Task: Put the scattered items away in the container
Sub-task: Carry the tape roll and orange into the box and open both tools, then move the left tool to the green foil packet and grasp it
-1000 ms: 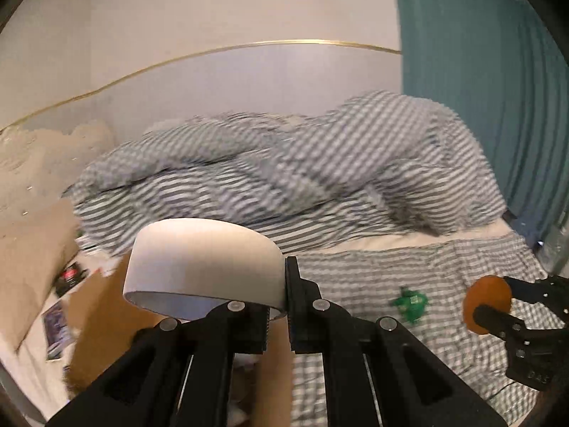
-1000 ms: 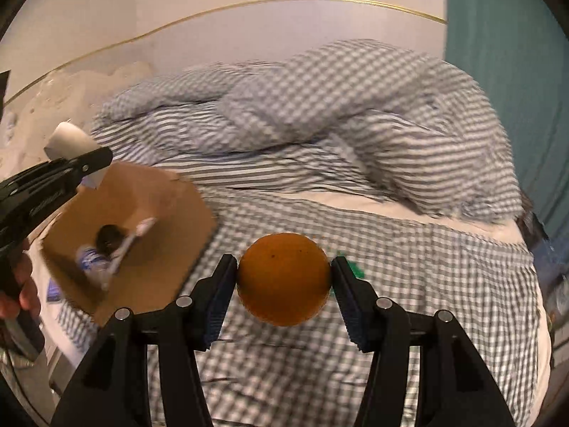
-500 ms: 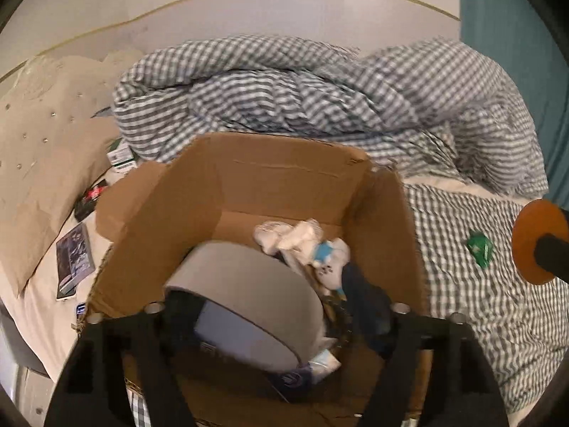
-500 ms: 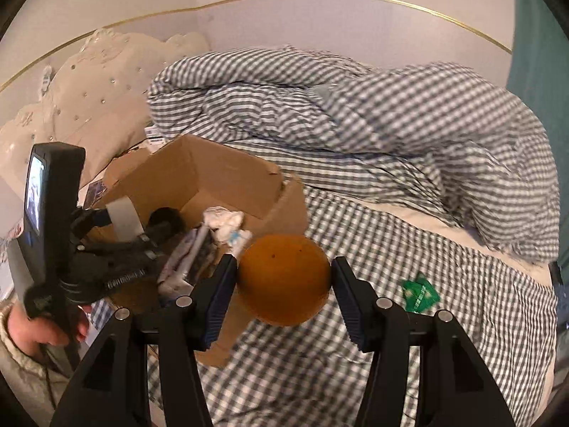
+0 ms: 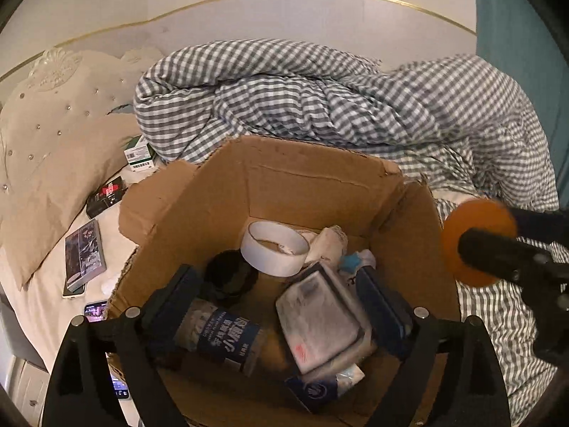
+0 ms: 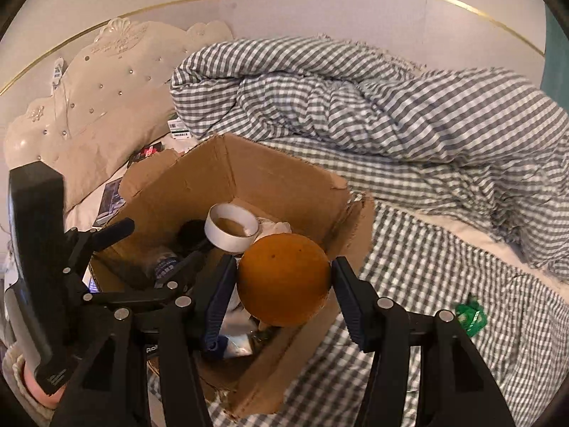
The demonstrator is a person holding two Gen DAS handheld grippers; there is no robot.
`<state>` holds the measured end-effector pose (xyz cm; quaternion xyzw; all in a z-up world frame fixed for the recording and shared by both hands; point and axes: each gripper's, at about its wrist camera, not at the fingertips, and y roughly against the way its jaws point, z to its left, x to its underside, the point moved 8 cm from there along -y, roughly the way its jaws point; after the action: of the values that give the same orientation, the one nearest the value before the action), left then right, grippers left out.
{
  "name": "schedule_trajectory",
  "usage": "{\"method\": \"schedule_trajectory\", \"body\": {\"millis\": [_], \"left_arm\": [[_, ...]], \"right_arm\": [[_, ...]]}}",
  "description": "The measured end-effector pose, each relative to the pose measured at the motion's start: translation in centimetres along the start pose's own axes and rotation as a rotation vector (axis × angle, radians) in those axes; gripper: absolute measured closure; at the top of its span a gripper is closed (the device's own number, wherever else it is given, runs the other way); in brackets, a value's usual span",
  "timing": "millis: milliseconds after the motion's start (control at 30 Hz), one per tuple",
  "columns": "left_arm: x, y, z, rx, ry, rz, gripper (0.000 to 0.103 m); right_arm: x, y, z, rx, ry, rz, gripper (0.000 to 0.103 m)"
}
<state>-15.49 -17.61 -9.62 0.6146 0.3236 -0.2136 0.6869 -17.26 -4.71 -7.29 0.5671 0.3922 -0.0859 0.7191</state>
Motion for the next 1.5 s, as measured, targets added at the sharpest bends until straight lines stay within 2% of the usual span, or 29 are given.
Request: {"method": "schedule_trajectory", "body": {"millis": [67,100,133,267,433,533,567,700,933,1200,1500], "left_arm": [[-0.1,-0.3,0.4,-0.019,-0.003,0.002,0.010],[-0.1,-0.4,0.6,-0.024,-0.002,0.004,0.010],[0.0,-0.5,0.7,-0.026,-0.001,0.004,0.010],[0.1,-0.6,0.6,-0.034,-0.006,0.010,0.010],[0.0,0.3,-1.8,-0.001,-0.047,-0.007,0.010],[-0.1,1.8,-5.0,0.069,-0.108,-0.050,0.009],[-0.2,2.5,-6.3,0.097,-0.130,-0.071,0.005],[-0.5,4.1,-11.5,0.181,-0.173,-0.118,0.000],[0.1,3.3,-20.9,0.244,-0.228,-0.091,0.000],[2.1,-1.4,-30.0,0.271,-0.274,-0.035,0.000],[5.0,-8.9,-40.2,0.308,-0.340,0.017,0.000]], "right_arm": [[-0.3,0.0,-0.1,-0.006,-0.011,-0.017,0.044],[-0.5,0.1,-0.1,-0.007,-0.015,-0.026,0.036],[-0.7,0.3,-0.2,-0.008,-0.023,-0.037,0.034],[-1.3,1.4,-0.9,-0.034,-0.054,-0.069,0.034],[-0.7,2.7,-3.3,0.001,-0.079,-0.086,0.034],[0.6,4.1,-6.3,0.036,-0.091,-0.086,0.034],[1.0,4.6,-7.3,0.050,-0.092,-0.087,0.034],[3.4,6.7,-13.4,0.142,-0.142,-0.095,0.034],[8.4,8.0,-21.9,0.194,-0.260,-0.072,0.034],[13.6,7.6,-28.6,0.242,-0.334,-0.060,0.034],[17.8,6.3,-35.3,0.252,-0.426,-0.068,0.034]]}}
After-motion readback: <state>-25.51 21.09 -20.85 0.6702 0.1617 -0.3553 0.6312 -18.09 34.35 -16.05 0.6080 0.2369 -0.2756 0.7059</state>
